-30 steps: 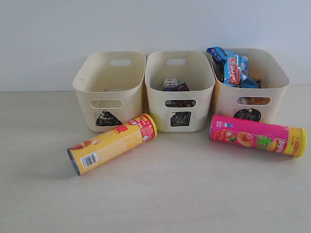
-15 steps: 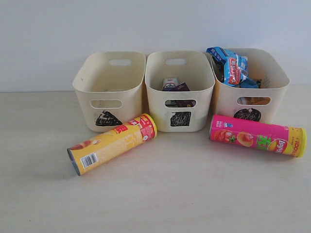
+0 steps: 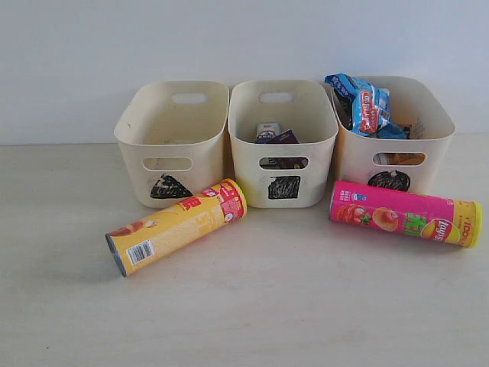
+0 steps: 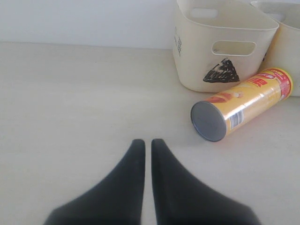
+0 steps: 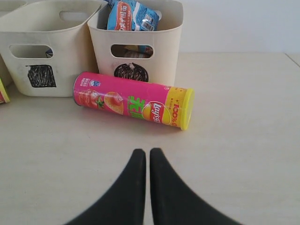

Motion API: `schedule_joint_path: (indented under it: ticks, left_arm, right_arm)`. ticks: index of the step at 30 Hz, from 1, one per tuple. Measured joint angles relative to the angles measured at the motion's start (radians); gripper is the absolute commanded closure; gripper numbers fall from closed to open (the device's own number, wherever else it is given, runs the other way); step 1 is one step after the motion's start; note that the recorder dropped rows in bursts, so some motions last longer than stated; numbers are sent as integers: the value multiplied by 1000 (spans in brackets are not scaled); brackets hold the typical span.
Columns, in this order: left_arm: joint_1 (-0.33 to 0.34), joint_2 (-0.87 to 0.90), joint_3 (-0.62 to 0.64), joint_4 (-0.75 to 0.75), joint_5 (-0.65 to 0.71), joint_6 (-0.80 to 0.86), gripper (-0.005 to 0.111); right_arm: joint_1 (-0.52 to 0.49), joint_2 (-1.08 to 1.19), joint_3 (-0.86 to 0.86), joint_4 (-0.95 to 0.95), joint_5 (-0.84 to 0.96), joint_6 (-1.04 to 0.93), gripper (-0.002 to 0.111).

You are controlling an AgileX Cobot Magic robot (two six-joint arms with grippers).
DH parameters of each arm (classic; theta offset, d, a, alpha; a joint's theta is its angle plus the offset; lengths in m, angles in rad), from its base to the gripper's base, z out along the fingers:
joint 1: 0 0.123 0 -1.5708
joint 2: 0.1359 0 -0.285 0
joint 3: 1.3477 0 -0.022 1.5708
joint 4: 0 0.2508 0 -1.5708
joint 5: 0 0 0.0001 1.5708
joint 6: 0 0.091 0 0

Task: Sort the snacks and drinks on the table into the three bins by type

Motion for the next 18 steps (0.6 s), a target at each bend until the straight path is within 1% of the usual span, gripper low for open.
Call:
schedule_joint_path:
  ticks: [5, 8, 14, 18]
  left_arm:
    - [0, 0, 0, 21, -4, 12, 103]
    - [0, 0, 0, 58, -57, 49, 103]
    - [0, 0, 0, 43, -308, 43, 103]
    - [0, 0, 0, 38, -436, -9, 103]
  right_arm:
    - [0, 0, 0, 0, 2, 0, 108]
    - [0, 0, 0, 0, 2, 0, 108]
    - [0, 0, 0, 0, 2, 0, 108]
    - [0, 0, 0, 0, 2, 0, 108]
